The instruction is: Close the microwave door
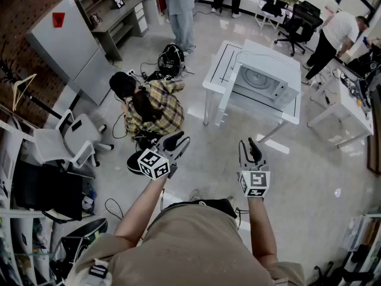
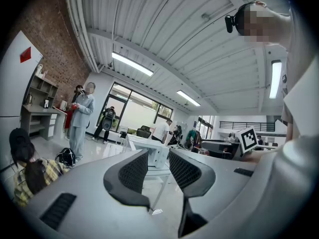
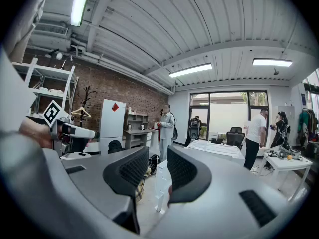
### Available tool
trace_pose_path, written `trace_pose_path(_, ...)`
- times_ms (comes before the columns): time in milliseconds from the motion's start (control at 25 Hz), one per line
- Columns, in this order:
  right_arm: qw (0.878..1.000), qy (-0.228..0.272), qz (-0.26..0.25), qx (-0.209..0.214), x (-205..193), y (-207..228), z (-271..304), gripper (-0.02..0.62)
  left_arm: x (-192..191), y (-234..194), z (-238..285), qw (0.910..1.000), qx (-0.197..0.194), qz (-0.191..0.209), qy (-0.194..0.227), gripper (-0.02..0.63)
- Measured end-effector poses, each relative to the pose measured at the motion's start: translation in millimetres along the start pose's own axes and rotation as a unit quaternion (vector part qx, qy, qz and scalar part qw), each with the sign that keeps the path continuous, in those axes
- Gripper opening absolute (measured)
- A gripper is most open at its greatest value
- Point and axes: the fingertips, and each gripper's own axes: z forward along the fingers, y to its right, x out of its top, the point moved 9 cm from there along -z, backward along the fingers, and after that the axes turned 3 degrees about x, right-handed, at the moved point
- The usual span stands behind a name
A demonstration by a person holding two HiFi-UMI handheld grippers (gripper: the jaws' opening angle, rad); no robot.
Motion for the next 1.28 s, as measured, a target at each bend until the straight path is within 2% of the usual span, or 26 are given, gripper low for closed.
trace_pose_path(360, 1.0, -0.003, 0.001, -0.003, -4, 1, 3, 0.121, -2, -13, 8, 1.0, -0.002, -0.005, 0.001, 0.121)
trace_pose_path(600, 0.997, 0.025, 0.075, 0.012, -9, 27, -3, 0.123, -3, -13, 33, 1.0, -0.001, -0.006, -0.001, 0.121)
trace_pose_path(880, 0.997, 0.025, 0.071, 0.002, -14, 61, 16, 0.123, 10, -8, 63, 0.9999, 0.003, 0.002, -0.012, 0.121)
trace_pose_path(1040, 0.997, 0.032, 0.07, 0.009, -7, 75, 24, 0.123, 15, -11, 78, 0.9996, 0.013, -0.002, -0.024, 0.121)
trace_pose_path(1280, 0.997, 0.028, 0.071, 0.013, -17, 108, 26, 0.123, 12, 4, 105, 0.9994, 0.014, 0.007, -0.03, 0.121)
